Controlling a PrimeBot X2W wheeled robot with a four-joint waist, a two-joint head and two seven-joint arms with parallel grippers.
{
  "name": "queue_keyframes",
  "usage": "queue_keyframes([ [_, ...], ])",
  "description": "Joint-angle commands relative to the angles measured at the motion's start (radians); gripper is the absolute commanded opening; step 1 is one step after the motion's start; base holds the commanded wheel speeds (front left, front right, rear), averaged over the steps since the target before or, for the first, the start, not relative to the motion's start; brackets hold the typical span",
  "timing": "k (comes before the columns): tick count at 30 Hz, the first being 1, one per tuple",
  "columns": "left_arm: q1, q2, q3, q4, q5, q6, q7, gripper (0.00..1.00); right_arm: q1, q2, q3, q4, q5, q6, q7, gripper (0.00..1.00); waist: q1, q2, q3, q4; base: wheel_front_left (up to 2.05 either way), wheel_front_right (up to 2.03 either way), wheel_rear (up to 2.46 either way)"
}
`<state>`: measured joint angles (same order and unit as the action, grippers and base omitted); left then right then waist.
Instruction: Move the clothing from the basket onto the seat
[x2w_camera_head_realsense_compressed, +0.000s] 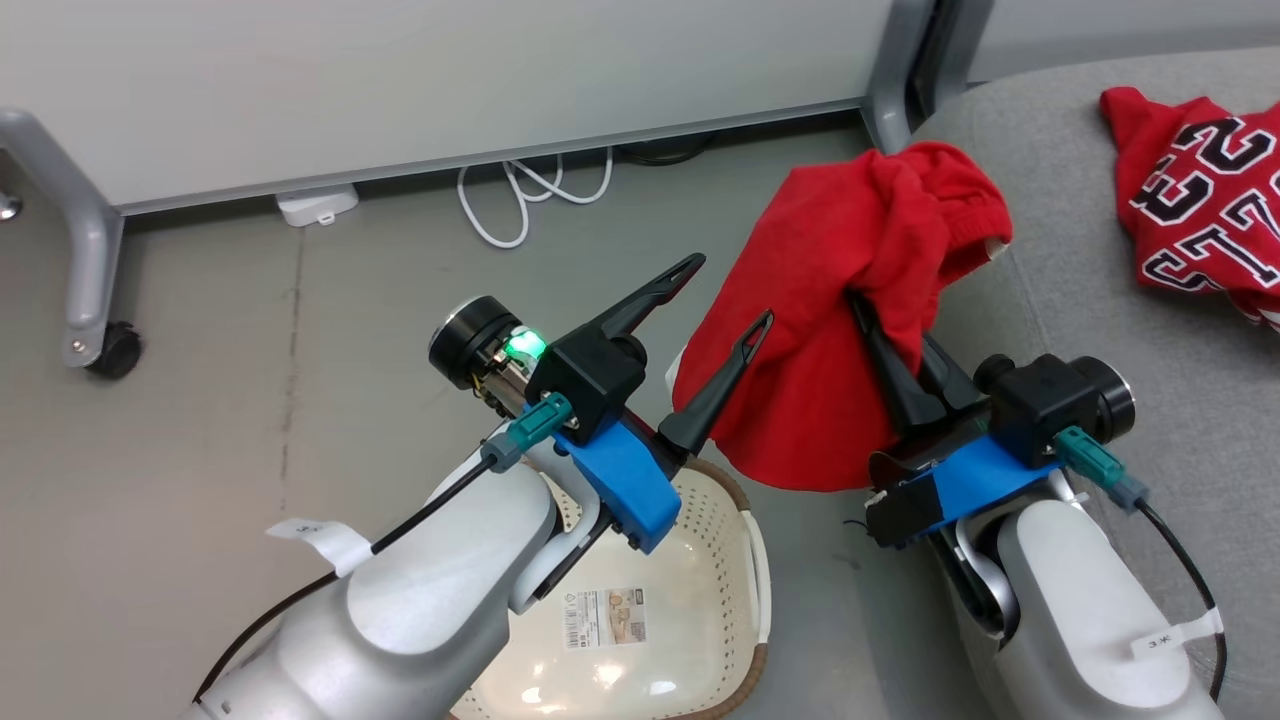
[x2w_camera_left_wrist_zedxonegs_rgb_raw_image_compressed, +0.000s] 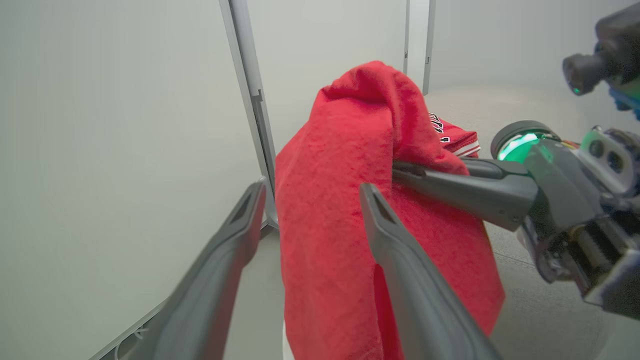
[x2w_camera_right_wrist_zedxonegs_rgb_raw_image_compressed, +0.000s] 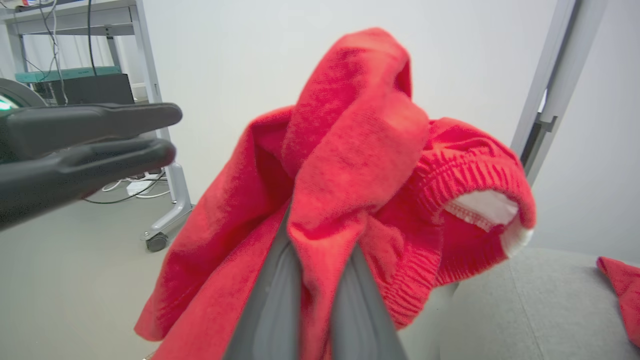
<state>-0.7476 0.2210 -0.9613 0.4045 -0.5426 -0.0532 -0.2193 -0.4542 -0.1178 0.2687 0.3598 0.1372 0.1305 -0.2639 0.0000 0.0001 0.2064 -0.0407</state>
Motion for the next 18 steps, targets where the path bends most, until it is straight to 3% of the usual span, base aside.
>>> queue_keyframes([
  [1, -0.011, 0.007, -0.003, -0.006, 0.006, 0.003, -0.005, 1.0, 0.018, 0.005, -0.014, -0.011, -0.008, 0.001, -0.001, 0.0, 0.0, -0.0001, 0.018, -0.032, 0.0, 0.0, 0.0],
  [18, -0.011, 0.017, -0.031, -0.019, 0.016, 0.007, -0.002, 1.0, 0.093, 0.036, -0.132, -0.075, -0.014, 0.0, -0.001, 0.0, 0.0, -0.0001, 0.05, -0.198, 0.0, 0.0, 0.0],
])
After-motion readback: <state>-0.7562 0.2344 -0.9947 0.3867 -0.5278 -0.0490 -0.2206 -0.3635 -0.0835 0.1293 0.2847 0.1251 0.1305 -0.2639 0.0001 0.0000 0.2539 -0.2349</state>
